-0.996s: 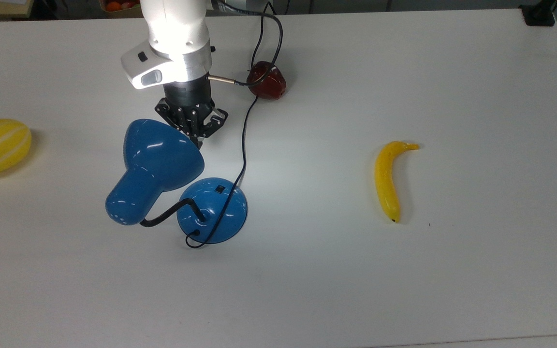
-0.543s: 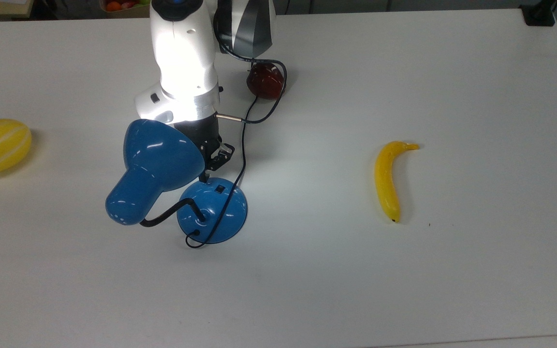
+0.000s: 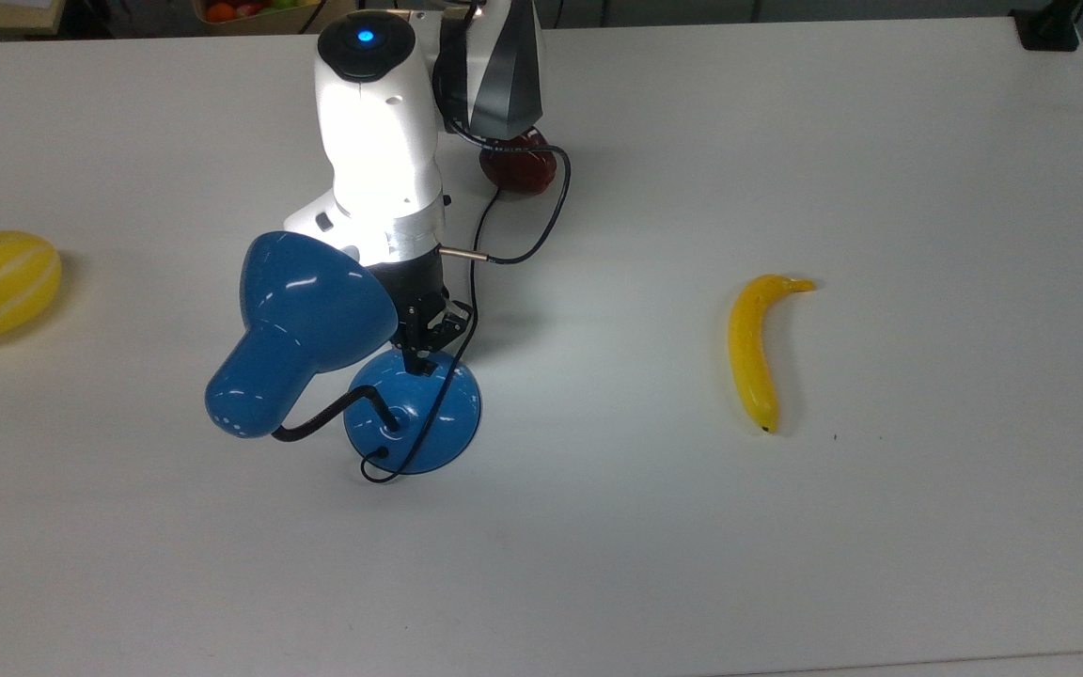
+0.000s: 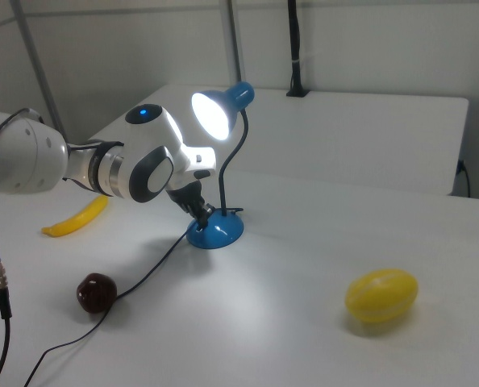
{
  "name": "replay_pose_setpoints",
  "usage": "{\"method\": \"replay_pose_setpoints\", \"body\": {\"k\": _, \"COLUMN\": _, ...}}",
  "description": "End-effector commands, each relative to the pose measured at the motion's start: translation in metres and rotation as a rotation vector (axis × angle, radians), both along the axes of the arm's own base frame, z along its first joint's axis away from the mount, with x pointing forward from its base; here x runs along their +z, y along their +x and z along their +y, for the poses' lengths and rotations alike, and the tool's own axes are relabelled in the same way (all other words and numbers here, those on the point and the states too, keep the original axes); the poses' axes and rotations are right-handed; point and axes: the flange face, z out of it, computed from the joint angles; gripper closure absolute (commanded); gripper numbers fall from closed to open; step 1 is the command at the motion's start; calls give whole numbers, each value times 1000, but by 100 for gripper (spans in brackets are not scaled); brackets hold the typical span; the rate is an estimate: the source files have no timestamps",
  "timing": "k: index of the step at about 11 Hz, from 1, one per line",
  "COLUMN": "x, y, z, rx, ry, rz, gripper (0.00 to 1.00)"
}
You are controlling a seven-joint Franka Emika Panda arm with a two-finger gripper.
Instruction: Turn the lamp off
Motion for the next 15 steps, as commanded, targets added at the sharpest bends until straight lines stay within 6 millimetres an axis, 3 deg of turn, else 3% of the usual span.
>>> {"method": "replay_pose_setpoints", "body": {"k": 1, "x": 3, "y": 3, "z": 8, "rx": -3, "ry": -5, "rz": -21, "gripper": 100}}
{"method": "replay_pose_setpoints", "body": {"k": 7, "x": -22, "y": -16, "z": 30, "rx": 39, "ry": -4, "rz": 45, "gripper": 100}}
{"method": "replay_pose_setpoints", "body": {"k": 12, "x": -30, "y": -21, "z": 28, "rx": -62, "ry": 25, "rz": 66, "gripper": 100}}
{"method": "replay_pose_setpoints", "body": {"k": 13, "x": -26, "y": -21, "z": 28, "rx": -64, "ry": 25, "rz": 65, "gripper": 100}}
{"method": "replay_pose_setpoints", "body": {"k": 15, "x": 13, "y": -36, "z": 21, "rx": -68, "ry": 9, "rz": 143, "gripper": 100}}
